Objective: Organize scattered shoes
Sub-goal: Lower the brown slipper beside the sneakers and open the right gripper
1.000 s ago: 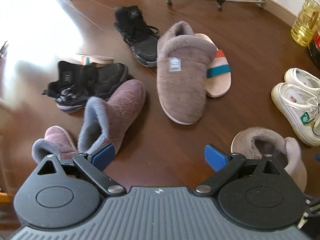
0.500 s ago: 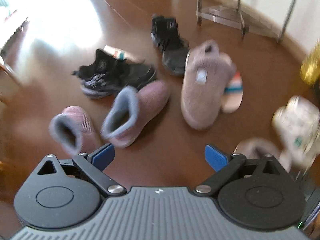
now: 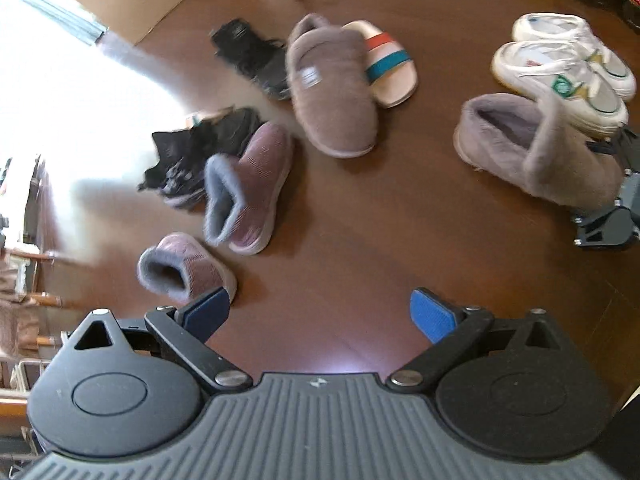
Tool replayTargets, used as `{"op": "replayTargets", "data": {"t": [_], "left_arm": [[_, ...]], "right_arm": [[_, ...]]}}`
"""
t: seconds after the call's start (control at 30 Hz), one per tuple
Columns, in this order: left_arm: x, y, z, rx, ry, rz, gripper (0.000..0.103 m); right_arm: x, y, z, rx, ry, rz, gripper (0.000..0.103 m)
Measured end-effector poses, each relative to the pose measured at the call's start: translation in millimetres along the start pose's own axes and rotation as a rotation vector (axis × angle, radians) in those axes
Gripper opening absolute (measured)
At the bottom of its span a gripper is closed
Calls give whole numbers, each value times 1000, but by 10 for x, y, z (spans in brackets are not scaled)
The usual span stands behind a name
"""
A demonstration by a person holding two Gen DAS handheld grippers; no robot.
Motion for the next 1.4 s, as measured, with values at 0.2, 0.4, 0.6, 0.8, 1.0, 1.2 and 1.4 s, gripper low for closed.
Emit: {"op": "replayTargets", "data": {"t": [0.2,0.4,0.6,0.8,1.0,1.2,1.4], "left_arm": [[-84,44,-305,-102,-52,31,99],[-114,45,-389,-124,-67,42,99],[-177,16,-384,-116,-63,26,99],[-236,22,-403,-114,-45,9,99],[-228,97,-439,-74,-31,-29,99],[-170,339,-514,-20,-30,-21,99],[-128,371,-595,-41,-12,-30,99]], "right_arm": [[-42,-187,-86,58,147,-60,94],[-133,-130,-85,-18,159,-75,82],[-105,-103,-164,-39,212,-80,79],[-92,-85,-175,-59,229,-80,84],[-26,-283,-220,-54,295,-85,90],[-98,-984,-474,-75,642,-258,97],[-250,-1354,-621,-89,833,-351,99]]}}
Point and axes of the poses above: each gripper's, at about its wrist camera, not at the fingertips, and y roughly the way its jaws point, z to its left, x to its top, the point moved 3 cm from there along y, roughly the way its jaws point, and after that the axes turned 9 degrees about x, right-handed, at the moved point
